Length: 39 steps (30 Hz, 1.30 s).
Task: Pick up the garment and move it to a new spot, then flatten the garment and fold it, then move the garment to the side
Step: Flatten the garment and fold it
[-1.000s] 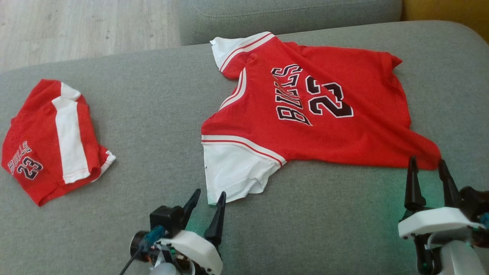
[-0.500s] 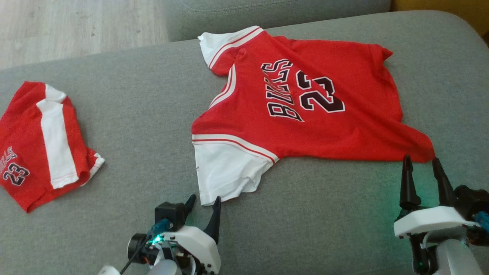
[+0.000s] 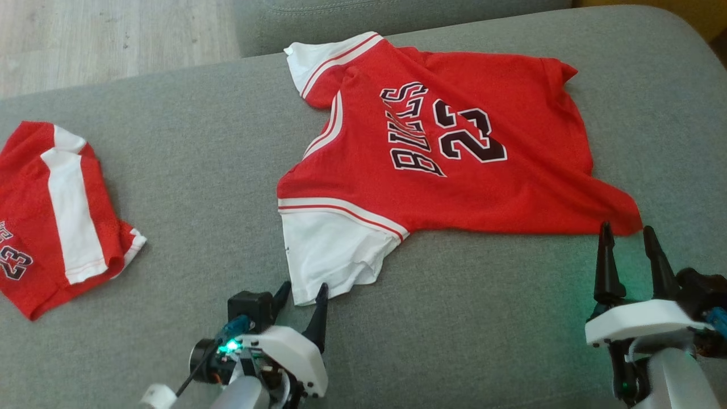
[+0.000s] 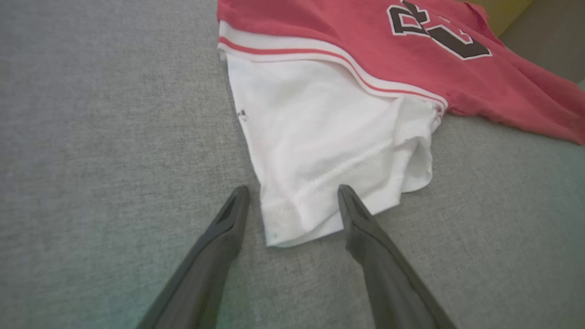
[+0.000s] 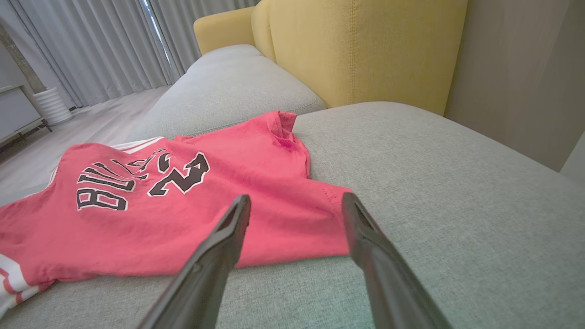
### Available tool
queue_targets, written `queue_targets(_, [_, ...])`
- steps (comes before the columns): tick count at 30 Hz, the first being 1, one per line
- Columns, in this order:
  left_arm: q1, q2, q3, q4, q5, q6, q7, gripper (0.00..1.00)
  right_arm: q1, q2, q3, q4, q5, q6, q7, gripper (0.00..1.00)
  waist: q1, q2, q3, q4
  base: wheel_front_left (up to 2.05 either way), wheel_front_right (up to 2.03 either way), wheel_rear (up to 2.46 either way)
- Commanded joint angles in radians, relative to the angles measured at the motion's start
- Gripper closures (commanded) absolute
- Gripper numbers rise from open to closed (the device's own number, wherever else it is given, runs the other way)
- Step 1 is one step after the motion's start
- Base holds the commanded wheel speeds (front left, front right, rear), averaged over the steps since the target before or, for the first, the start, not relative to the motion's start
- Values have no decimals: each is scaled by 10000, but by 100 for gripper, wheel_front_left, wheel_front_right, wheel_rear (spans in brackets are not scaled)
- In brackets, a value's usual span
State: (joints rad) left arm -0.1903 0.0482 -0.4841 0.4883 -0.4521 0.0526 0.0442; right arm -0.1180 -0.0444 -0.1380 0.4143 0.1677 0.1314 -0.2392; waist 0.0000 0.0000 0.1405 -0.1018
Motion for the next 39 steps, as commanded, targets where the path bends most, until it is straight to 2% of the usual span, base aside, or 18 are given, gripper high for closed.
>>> queue_targets(1, [-365,22,239,-74,-63,23,115,0,-317,-58,227,-273,79,-7,-175,0,0,0,13,3,0,0,0])
queue_targets(3, [-377,25,204,-58,-89,8,196,4,-317,-58,207,-276,75,-7,-182,0,0,0,27,13,0,0,0])
queue_targets(5, [-384,27,175,-70,-112,-16,214,96,-327,-58,170,-260,59,-7,-188,0,0,0,33,35,0,0,0])
queue_targets(6, [-389,27,176,-110,-124,-35,151,100,-328,-58,150,-243,45,-7,-190,0,0,0,29,53,0,0,0])
queue_targets(11, [-450,27,465,-468,-261,29,-595,100,-352,-58,-73,-8,-137,-7,-140,0,0,0,-13,191,0,0,0])
queue_targets(17, [-549,26,947,-1139,-373,36,-2194,100,-576,-58,-640,908,-303,-7,555,0,0,0,-102,438,0,0,0])
queue_targets(25, [-514,30,995,-1412,-322,-27,-2684,100,-851,-58,-937,2005,-81,-7,758,0,0,0,-111,564,0,0,0])
queue_targets(39, [-494,29,970,-1521,-223,-73,-2964,100,-2060,-58,-2005,4200,-194,-7,196,0,0,0,-34,723,0,0,0])
